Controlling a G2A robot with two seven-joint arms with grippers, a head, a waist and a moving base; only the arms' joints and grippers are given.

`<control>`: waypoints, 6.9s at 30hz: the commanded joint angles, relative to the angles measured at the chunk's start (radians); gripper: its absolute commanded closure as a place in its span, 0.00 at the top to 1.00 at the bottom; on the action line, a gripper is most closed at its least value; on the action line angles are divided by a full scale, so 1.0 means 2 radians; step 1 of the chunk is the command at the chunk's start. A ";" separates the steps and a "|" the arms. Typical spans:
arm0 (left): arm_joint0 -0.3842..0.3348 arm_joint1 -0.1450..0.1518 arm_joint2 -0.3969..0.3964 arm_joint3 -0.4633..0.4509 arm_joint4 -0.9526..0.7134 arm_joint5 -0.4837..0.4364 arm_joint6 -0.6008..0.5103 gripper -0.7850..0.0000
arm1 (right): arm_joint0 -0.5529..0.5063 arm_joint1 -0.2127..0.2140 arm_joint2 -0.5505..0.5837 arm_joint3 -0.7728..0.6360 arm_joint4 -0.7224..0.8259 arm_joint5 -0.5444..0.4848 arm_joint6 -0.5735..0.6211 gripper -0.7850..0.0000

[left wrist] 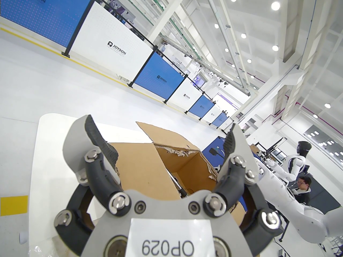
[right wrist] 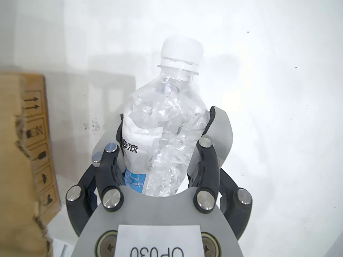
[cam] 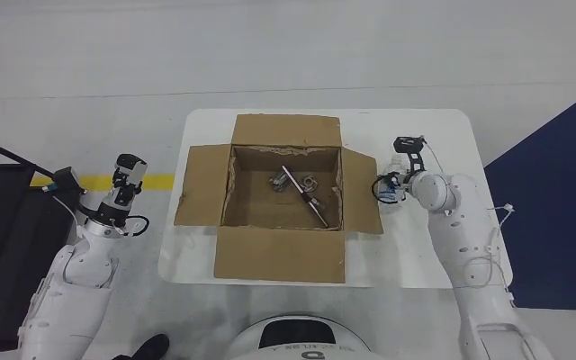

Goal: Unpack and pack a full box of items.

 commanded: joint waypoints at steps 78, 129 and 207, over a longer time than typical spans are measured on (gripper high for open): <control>-0.071 -0.006 0.086 0.085 0.412 0.129 -0.040 1.00 | -0.042 0.014 0.068 -0.198 0.156 -0.074 0.014 1.00; -0.103 -0.015 0.137 -0.018 0.411 0.120 -0.091 1.00 | 0.216 0.028 -0.065 0.375 0.640 -0.155 0.291 1.00; -0.114 -0.005 0.023 0.064 0.440 0.217 -0.039 1.00 | 0.271 -0.001 -0.354 0.244 0.763 -0.121 0.170 1.00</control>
